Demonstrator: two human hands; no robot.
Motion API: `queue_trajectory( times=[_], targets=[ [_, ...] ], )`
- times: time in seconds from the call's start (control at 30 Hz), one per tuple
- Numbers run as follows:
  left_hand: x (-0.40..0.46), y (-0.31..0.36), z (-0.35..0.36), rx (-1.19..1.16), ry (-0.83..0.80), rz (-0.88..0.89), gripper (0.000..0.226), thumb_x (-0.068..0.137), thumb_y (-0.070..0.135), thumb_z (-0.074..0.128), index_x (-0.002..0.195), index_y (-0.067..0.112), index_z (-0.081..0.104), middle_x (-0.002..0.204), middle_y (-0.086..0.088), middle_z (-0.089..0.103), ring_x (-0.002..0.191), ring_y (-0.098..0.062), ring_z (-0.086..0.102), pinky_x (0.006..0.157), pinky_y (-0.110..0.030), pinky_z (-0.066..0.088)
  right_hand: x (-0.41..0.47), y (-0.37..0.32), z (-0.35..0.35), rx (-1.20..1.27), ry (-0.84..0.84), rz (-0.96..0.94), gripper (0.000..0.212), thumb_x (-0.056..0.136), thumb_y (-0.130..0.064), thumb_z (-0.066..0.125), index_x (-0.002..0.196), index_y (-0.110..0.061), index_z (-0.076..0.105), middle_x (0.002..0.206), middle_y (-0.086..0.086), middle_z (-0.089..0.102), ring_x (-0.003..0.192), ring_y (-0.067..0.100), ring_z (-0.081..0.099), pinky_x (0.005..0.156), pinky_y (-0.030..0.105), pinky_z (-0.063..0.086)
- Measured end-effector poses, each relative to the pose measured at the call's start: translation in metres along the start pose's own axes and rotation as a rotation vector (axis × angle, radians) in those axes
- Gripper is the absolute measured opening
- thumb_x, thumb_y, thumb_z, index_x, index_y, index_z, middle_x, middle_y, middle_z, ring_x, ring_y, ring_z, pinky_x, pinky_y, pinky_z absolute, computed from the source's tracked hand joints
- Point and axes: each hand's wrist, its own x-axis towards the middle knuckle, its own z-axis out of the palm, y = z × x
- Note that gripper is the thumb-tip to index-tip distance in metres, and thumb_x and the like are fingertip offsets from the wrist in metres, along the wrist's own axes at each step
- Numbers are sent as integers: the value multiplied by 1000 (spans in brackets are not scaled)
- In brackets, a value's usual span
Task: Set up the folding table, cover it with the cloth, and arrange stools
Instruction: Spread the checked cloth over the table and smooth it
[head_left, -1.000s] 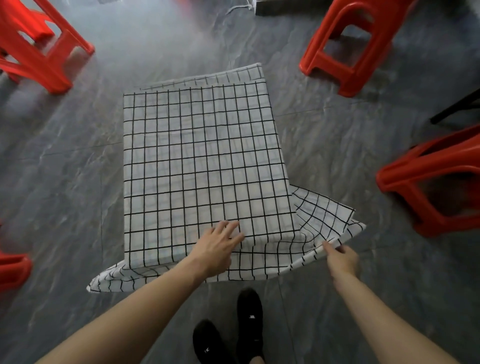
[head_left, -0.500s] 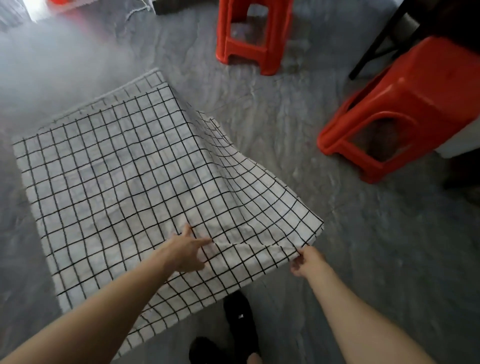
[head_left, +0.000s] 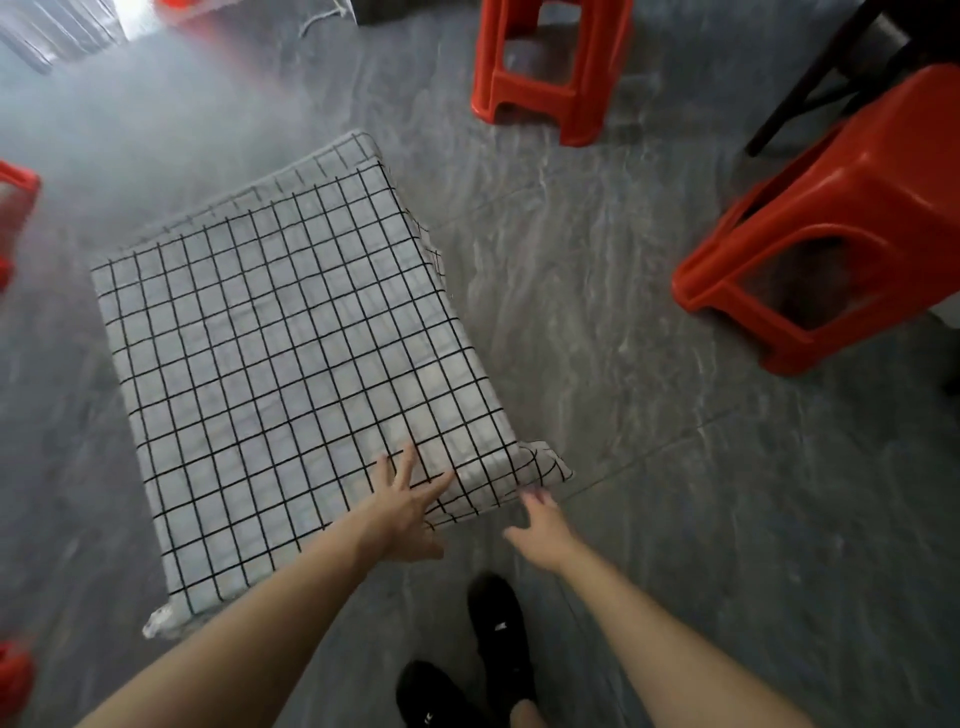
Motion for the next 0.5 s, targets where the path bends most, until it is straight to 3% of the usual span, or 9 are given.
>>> queue_trajectory(
  times=[0.1, 0.2, 0.37, 0.5],
  targets=[
    [-9, -17, 23, -159, 163, 31, 95, 82, 57, 60, 151, 48, -3, 155, 3, -34, 146, -31, -22, 118, -50, 14, -1, -4, 2, -137, 6, 198, 69, 94, -32, 52, 151, -6, 23, 155, 22, 23, 142, 35, 29, 113, 36, 28],
    [-29, -38, 46, -218, 329, -24, 87, 85, 49, 57, 152, 45, 2, 147, 8, -39, 148, -24, -17, 119, -46, 10, -17, -19, 0, -246, 41, 60, 64, 93, -28, 52, 149, -10, 27, 153, 15, 25, 138, 33, 34, 111, 38, 32],
    [-92, -78, 66, -195, 311, -211, 89, 86, 49, 59, 153, 40, 1, 158, 1, -28, 149, -25, -10, 120, -46, 8, -50, -78, -20, -354, 121, -160, 60, 93, -23, 53, 147, -11, 30, 153, 8, 27, 138, 26, 34, 111, 36, 33],
    [-157, -114, 29, -234, 392, -307, 88, 86, 50, 58, 154, 39, 4, 160, 0, -23, 150, -24, -6, 120, -46, 11, -92, -156, -57, -387, 173, -273, 56, 92, -23, 50, 145, -14, 33, 151, 3, 30, 135, 24, 34, 110, 42, 34]
  ],
)
